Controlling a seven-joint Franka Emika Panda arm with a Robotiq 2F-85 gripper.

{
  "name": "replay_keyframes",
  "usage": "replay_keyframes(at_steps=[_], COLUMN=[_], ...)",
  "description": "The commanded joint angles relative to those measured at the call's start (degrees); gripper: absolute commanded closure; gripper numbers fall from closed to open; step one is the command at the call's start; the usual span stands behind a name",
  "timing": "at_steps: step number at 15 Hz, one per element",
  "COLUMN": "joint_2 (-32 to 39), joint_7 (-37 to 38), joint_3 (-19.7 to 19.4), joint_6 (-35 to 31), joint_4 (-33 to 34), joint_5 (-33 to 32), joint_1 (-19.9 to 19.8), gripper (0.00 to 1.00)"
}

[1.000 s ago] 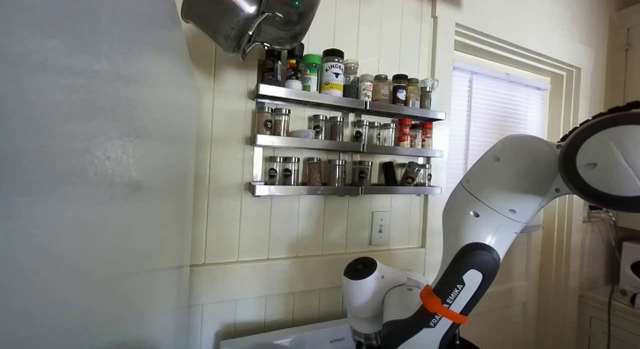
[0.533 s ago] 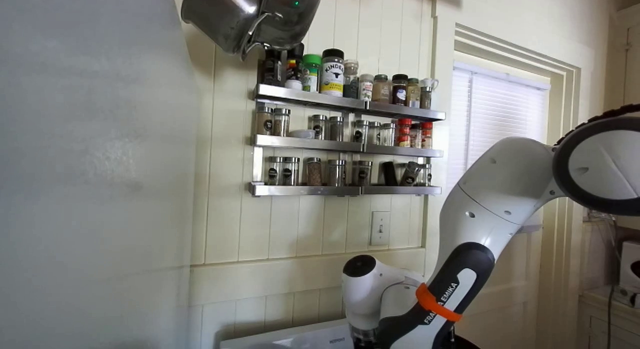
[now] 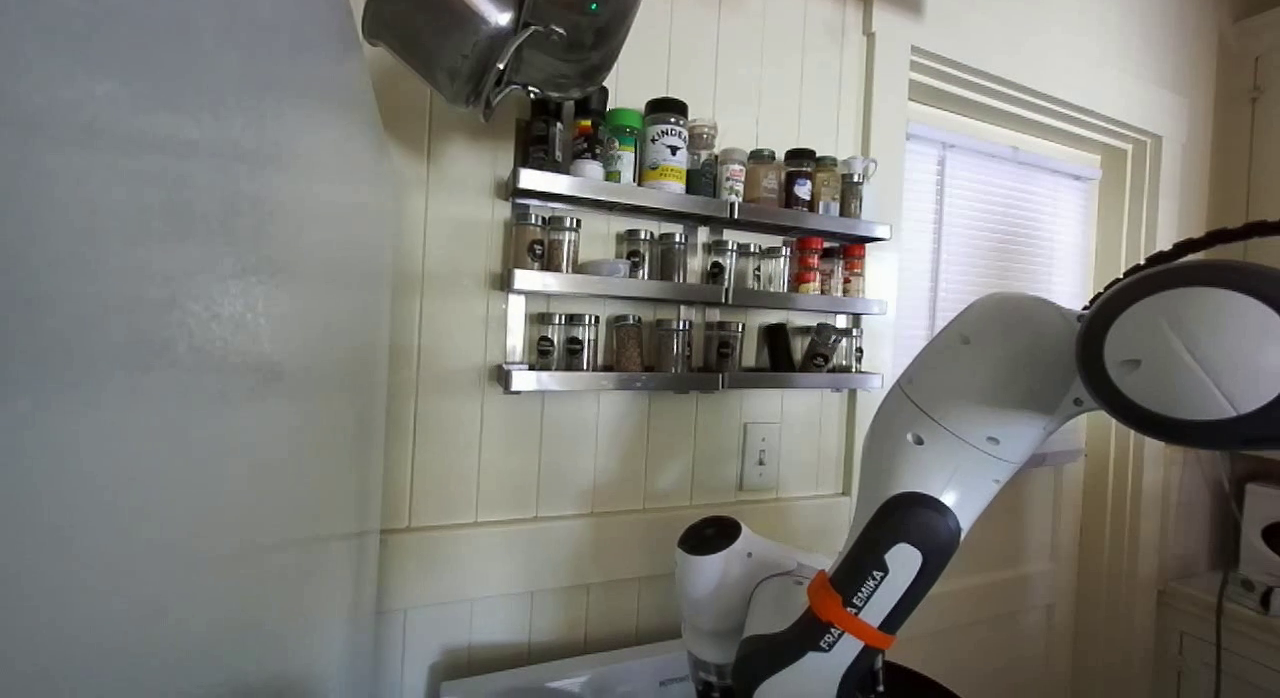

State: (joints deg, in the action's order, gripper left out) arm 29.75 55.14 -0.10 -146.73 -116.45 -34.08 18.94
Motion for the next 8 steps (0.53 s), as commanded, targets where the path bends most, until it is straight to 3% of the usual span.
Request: replay_keyframes(at_steps=[1,4,8], joint_2=[1.4,1.3,0.1], joint_7=[-2.9,-3.7,-2.9], joint_3=[-0.2,-0.5,-1.6], joint_6=[-0.4,-0.3,-0.7], joint_4=[1.4,1.6,0.6], joint_5=[3.6,5.5,4.9], joint_1=[0.4,1.0,2.4], gripper=[0.51,0.71,0.75])
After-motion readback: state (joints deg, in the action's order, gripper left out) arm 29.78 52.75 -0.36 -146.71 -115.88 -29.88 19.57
